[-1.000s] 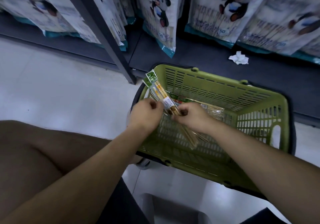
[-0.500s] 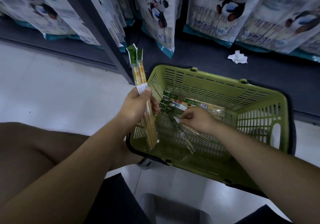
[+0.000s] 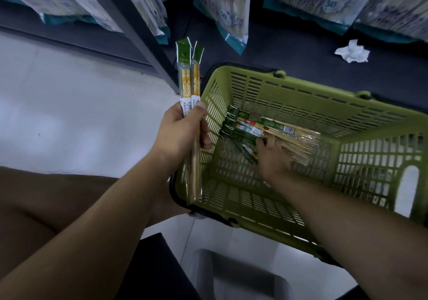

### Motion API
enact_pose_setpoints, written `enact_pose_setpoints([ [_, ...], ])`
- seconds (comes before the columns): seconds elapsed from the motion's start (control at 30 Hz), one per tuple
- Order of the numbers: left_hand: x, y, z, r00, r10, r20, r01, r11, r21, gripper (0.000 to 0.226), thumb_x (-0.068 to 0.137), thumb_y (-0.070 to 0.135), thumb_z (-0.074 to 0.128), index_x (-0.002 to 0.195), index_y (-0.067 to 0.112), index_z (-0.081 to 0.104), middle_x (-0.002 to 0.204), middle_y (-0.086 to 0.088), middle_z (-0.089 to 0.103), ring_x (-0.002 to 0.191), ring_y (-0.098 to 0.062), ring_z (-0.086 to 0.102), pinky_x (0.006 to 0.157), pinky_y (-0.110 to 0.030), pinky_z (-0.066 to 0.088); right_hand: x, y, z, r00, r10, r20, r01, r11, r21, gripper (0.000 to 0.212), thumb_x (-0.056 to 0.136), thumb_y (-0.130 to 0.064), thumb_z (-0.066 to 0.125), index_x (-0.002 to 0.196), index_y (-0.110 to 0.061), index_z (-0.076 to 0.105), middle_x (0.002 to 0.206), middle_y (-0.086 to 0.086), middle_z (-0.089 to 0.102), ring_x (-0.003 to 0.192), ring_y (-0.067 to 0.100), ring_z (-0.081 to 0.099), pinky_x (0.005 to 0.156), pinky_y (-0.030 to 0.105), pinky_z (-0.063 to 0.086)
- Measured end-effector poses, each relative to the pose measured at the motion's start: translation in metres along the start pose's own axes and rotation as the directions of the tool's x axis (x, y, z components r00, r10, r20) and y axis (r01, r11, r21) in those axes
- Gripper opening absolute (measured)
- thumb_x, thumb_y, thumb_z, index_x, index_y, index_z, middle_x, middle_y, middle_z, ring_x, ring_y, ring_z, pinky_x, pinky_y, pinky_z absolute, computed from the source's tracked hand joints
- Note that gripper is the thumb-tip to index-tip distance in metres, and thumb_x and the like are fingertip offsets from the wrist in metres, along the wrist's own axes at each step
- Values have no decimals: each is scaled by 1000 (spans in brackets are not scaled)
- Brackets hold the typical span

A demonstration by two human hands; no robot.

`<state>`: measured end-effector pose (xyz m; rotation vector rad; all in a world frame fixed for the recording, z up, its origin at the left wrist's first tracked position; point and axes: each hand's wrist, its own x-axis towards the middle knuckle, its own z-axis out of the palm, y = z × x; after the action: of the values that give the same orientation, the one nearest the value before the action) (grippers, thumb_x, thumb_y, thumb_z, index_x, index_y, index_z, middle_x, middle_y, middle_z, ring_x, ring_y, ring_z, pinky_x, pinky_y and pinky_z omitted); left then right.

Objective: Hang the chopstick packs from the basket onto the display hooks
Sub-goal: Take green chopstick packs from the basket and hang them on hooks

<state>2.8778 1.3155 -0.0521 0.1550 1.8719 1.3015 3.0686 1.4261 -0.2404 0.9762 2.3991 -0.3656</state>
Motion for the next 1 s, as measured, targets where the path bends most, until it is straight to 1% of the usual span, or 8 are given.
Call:
enact_pose_setpoints([
  [0.1, 0, 3, 2, 1000, 6, -9, -6, 1000, 5, 20, 106, 24, 55, 97, 6, 54, 71, -16, 58, 46, -21, 56, 49, -32, 54, 4, 0, -2, 1000, 25, 13, -25, 999, 23, 60, 82, -26, 77, 137, -21, 55, 128, 10, 63, 117, 31, 59, 87, 39, 52],
  [0.2, -1, 5, 4, 1000, -1, -20, 1, 1000, 0, 19, 107, 22, 54, 97, 6, 53, 68, -13, 57, 45, -21, 54, 49, -32, 53, 1, 3, -3, 999, 38, 27, -40, 997, 63, 59, 85, -20, 74, 141, -25, 54, 129, 10, 63, 119, 31, 58, 84, 37, 52],
  [0.27, -1, 5, 4, 1000, -2, -23, 2, 1000, -8, 19, 107, 22, 54, 96, 6, 53, 66, -11, 57, 45, -22, 54, 47, -31, 52, -1, 2, -6, 997, 66, 43, -68, 997, 49, 62, 85, -18, 75, 143, -23, 52, 134, 12, 58, 124, 33, 53, 88, 41, 52],
  [0.43, -3, 4, 5, 1000, -2, -10, 1, 1000, -29, 19, 106, 22, 55, 94, 8, 54, 63, -9, 59, 46, -21, 56, 49, -33, 54, -2, 8, -14, 994, 42, 99, -46, 998, 37, 33, 92, -16, 65, 125, -17, 62, 119, 12, 67, 109, 32, 65, 84, 42, 57],
  [0.6, -5, 4, 7, 1000, -8, 2, 8, 1000, -30, 20, 107, 23, 55, 92, 9, 53, 64, -8, 61, 52, -23, 59, 51, -34, 54, -13, 21, -28, 988, -43, 151, 3, 965, 261, 22, 92, -27, 70, 113, -20, 68, 103, 6, 69, 91, 24, 66, 77, 34, 55],
  [0.73, -6, 5, 9, 999, -33, 36, 34, 999, -31, 18, 107, 25, 53, 95, 12, 54, 67, -7, 66, 61, -25, 69, 57, -36, 61, -24, 24, -60, 990, -91, 105, 19, 839, 544, 8, 90, -24, 74, 91, -18, 69, 77, -1, 64, 73, 18, 62, 60, 27, 47],
  [0.87, -8, 0, 15, 986, -121, 112, 127, 991, -43, 24, 107, 31, 53, 114, 8, 54, 105, -16, 73, 95, -31, 76, 80, -49, 65, -39, -2, -112, 990, -130, -51, 121, 613, 781, 5, 88, -15, 77, 90, -16, 72, 78, 2, 71, 69, 14, 63, 62, 28, 50],
  [1.0, -15, -1, 26, 985, -97, 143, 101, 995, -19, 35, 107, 37, 53, 134, 15, 56, 122, -12, 70, 101, -29, 74, 72, -42, 63, -55, -31, -155, 971, -188, -151, 223, 463, 858, 22, 87, -18, 78, 74, -28, 64, 55, -14, 66, 48, -1, 59, 45, 20, 45],
])
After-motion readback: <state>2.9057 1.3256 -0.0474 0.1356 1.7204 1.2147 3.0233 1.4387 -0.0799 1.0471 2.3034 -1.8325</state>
